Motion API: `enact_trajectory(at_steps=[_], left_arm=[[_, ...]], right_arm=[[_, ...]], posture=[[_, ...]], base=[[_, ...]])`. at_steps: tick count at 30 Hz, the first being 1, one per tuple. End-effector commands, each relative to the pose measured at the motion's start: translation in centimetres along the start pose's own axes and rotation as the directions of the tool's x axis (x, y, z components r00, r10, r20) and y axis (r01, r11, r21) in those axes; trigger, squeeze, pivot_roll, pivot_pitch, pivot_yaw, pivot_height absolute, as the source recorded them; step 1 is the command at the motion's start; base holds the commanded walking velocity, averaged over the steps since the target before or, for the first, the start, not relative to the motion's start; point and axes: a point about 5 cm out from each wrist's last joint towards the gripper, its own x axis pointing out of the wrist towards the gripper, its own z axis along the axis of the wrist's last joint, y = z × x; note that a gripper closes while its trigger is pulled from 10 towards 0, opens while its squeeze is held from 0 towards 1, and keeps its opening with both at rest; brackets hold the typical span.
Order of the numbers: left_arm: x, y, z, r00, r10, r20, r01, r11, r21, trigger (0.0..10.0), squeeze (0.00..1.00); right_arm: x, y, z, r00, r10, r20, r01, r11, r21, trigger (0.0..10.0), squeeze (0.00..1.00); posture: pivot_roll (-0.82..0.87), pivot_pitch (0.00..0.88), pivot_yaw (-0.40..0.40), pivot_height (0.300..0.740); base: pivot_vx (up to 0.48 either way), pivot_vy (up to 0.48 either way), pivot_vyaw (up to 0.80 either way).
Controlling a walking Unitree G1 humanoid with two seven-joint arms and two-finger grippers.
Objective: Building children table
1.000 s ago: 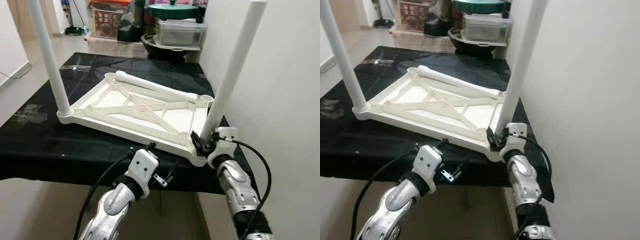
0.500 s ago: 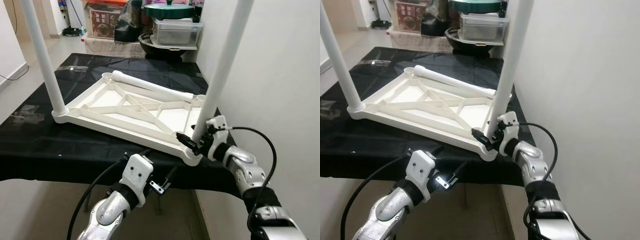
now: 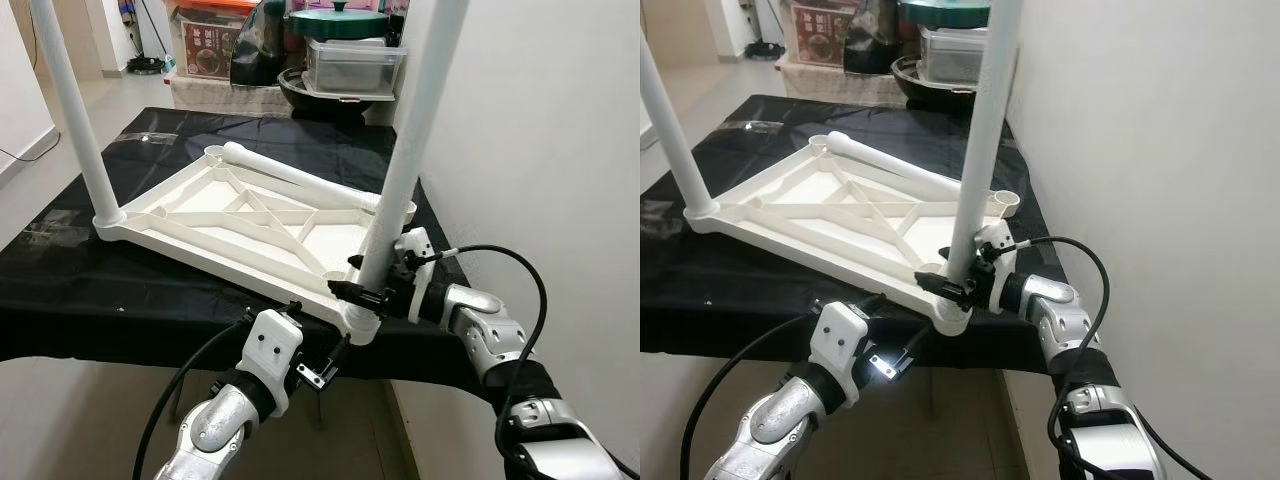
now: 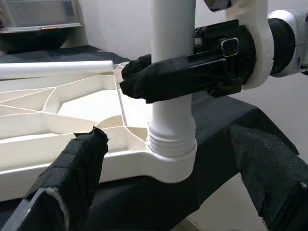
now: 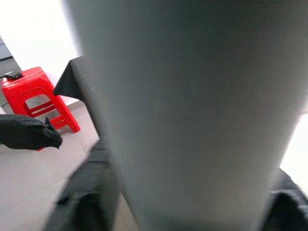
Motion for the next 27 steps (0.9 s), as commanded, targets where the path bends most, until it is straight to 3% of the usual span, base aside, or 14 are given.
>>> enact_trajectory(at_steps=[1,2,3,10,13,15,16,17,18,19,22,23,25,27], left_arm=[[-0.1,-0.3,-0.1,1.0,-0.01,-0.011,0.01,1.0,-0.019,10.0,0.0],[-0.1,-0.3,-0.1,1.0,-0.01,-0.011,0.01,1.0,-0.019,10.0,0.0],[-0.1,-0.4,-0.1,1.0,-0.012,-0.013,0.012,1.0,-0.022,10.0,0.0],[0.0,-0.4,-0.1,1.0,-0.013,-0.016,0.012,1.0,-0.027,10.0,0.0],[0.1,-0.4,0.0,1.0,-0.016,-0.016,0.016,1.0,-0.027,10.0,0.0],[0.1,-0.4,0.0,1.0,-0.016,-0.016,0.016,1.0,-0.027,10.0,0.0],[0.1,-0.3,0.0,1.0,-0.018,-0.016,0.017,1.0,-0.026,10.0,0.0],[0.1,-0.3,0.0,1.0,-0.018,-0.016,0.017,1.0,-0.026,10.0,0.0],[0.1,-0.3,0.0,1.0,-0.02,-0.015,0.019,0.999,-0.026,10.0,0.0],[0.1,-0.3,0.0,1.0,-0.02,-0.015,0.019,0.999,-0.026,10.0,0.0],[0.2,-0.3,0.0,1.0,-0.026,-0.015,0.026,0.999,-0.024,10.0,0.0],[0.2,-0.3,0.0,1.0,-0.026,-0.015,0.026,0.999,-0.024,10.0,0.0],[0.2,-0.4,0.1,0.999,-0.029,-0.015,0.028,0.999,-0.023,10.0,0.0],[0.2,-0.4,0.1,0.999,-0.029,-0.016,0.029,0.999,-0.022,10.0,0.0]], right_arm=[[0.5,0.7,-0.3,0.999,0.044,-0.006,-0.044,0.999,0.0,4.3,0.0],[0.5,0.7,-0.3,0.999,0.044,-0.006,-0.044,0.999,0.0,4.3,0.0],[0.9,0.9,-0.4,0.999,0.031,0.014,-0.031,1.0,0.003,0.0,0.0],[1.2,0.9,-0.5,0.97,-0.224,0.1,0.222,0.975,0.025,0.0,0.0],[0.7,-0.2,-0.6,0.875,-0.471,0.113,0.468,0.882,0.051,0.0,0.0],[0.7,-0.2,-0.6,0.875,-0.471,0.113,0.468,0.882,0.051,0.0,0.0],[0.4,-0.7,-0.6,0.809,-0.577,0.112,0.574,0.817,0.059,0.0,0.0],[0.4,-0.7,-0.6,0.809,-0.577,0.112,0.574,0.817,0.059,0.0,0.0],[-0.3,-1.3,-0.8,0.68,-0.727,0.095,0.723,0.686,0.079,0.0,0.0],[-0.3,-1.3,-0.8,0.68,-0.727,0.095,0.723,0.686,0.079,0.0,0.0],[-1.7,-1.2,-1.3,0.307,-0.95,0.046,0.938,0.311,0.156,0.0,0.0],[-1.7,-1.2,-1.3,0.307,-0.95,0.046,0.938,0.311,0.156,0.0,0.0],[-1.7,-0.5,-1.4,0.181,-0.983,0.039,0.968,0.185,0.171,0.0,0.0],[-1.6,-0.2,-1.5,0.144,-0.989,0.03,0.972,0.147,0.183,0.0,0.0]], posture=[[0.18,0.0,-0.099,0.74],[0.18,0.0,-0.099,0.74],[0.18,0.0,-0.1,0.74],[0.17,0.0,-0.094,0.74],[0.16,0.0,-0.087,0.74],[0.16,0.0,-0.087,0.74],[0.16,0.0,-0.082,0.74],[0.16,0.0,-0.082,0.74],[0.16,0.0,-0.08,0.74],[0.16,0.0,-0.08,0.74],[0.16,0.0,-0.083,0.74],[0.16,0.0,-0.083,0.74],[0.16,0.0,-0.081,0.74],[0.16,0.0,-0.081,0.74]], base=[[0.0,0.0,0.0],[0.0,0.0,0.0],[0.0,0.0,0.0],[0.0,0.0,0.0],[0.0,0.0,0.0],[0.0,0.0,0.0],[0.0,0.0,0.0],[0.0,0.0,0.0],[0.0,0.0,0.0],[0.0,0.0,0.0],[0.0,0.0,0.0],[0.0,0.0,0.0],[0.0,0.0,0.0],[0.0,0.0,0.0]])
